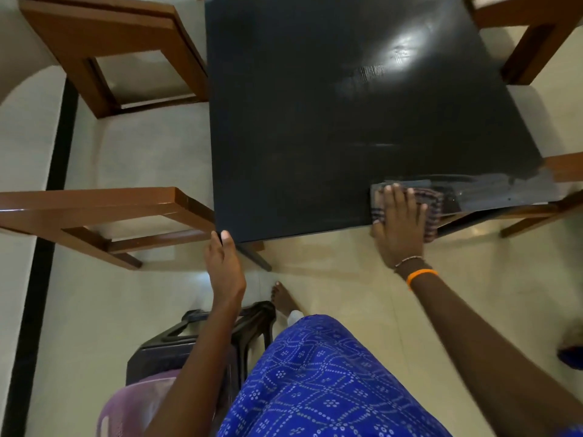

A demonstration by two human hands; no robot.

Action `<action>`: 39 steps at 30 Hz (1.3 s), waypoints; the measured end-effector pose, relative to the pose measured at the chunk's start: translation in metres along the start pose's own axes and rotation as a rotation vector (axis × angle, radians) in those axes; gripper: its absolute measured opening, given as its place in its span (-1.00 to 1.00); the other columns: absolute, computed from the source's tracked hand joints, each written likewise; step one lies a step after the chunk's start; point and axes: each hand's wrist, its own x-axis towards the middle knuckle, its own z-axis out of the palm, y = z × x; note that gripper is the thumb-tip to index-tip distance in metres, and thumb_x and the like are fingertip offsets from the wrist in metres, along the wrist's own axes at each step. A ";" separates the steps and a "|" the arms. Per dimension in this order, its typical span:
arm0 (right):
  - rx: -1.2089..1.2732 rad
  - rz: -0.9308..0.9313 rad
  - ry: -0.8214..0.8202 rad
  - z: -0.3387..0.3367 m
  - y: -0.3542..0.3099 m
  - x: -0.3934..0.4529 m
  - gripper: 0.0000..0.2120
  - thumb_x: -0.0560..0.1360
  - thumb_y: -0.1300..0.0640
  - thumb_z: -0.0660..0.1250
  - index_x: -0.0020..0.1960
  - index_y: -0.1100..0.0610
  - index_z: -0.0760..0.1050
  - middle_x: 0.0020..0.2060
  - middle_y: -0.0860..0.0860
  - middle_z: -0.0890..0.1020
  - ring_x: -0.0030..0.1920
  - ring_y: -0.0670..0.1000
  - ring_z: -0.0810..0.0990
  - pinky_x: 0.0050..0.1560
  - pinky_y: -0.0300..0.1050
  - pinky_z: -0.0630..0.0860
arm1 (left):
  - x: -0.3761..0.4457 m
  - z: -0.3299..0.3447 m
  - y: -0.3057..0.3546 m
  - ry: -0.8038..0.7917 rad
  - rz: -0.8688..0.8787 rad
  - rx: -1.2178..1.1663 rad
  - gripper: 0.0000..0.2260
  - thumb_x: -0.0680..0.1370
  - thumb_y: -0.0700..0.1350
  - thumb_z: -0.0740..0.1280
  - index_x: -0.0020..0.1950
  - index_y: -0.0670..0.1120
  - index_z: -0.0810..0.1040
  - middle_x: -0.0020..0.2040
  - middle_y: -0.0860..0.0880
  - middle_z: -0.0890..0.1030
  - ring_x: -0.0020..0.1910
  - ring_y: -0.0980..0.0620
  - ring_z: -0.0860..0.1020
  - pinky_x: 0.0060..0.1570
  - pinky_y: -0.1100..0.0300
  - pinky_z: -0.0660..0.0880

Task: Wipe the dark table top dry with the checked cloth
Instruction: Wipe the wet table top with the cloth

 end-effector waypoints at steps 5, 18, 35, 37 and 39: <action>0.091 -0.349 -0.111 0.038 -0.150 -0.031 -0.33 0.51 0.01 0.13 0.53 0.09 -0.06 0.54 0.09 0.02 0.54 0.16 -0.07 0.47 0.25 -0.20 | 0.003 -0.003 0.005 0.014 -0.073 -0.094 -0.51 0.60 0.18 -0.02 0.43 -0.05 0.25 0.45 -0.10 0.29 0.41 -0.05 0.27 0.28 0.10 0.22; 0.013 -0.356 -0.066 0.001 -0.035 0.042 -0.40 0.49 0.02 0.06 0.51 -0.06 0.04 0.53 -0.05 0.11 0.53 0.03 0.03 0.47 0.10 -0.03 | 0.015 0.041 0.047 -0.172 0.419 0.599 -0.42 0.56 -0.02 0.23 0.50 -0.17 0.10 0.55 -0.10 0.02 0.52 -0.06 -0.13 0.49 0.01 -0.09; 0.055 0.020 0.003 0.003 -0.072 0.095 -0.40 0.55 -0.04 0.12 0.52 -0.05 -0.04 0.54 0.06 0.00 0.53 0.17 -0.06 0.47 0.23 -0.12 | 0.070 0.082 0.081 -0.317 0.545 0.646 -0.49 0.57 -0.19 0.18 0.49 -0.13 0.09 0.55 -0.07 0.03 0.52 -0.02 -0.17 0.40 0.11 -0.20; 0.061 -0.210 -0.061 0.012 -0.116 0.094 -0.41 0.55 -0.01 0.12 0.52 -0.07 -0.01 0.54 0.05 0.03 0.54 0.16 -0.06 0.47 0.25 -0.10 | 0.071 0.085 0.083 -0.321 0.543 0.635 -0.49 0.57 -0.22 0.16 0.50 -0.14 0.08 0.55 -0.07 0.02 0.52 -0.02 -0.16 0.41 0.11 -0.21; 0.055 -0.393 -0.097 0.013 -0.128 0.099 -0.45 0.55 0.01 0.12 0.51 -0.08 0.05 0.54 0.03 0.09 0.53 0.14 -0.01 0.47 0.24 -0.06 | 0.072 0.092 0.087 -0.326 0.546 0.621 -0.50 0.57 -0.24 0.14 0.50 -0.13 0.08 0.55 -0.06 0.02 0.52 -0.02 -0.16 0.43 0.08 -0.21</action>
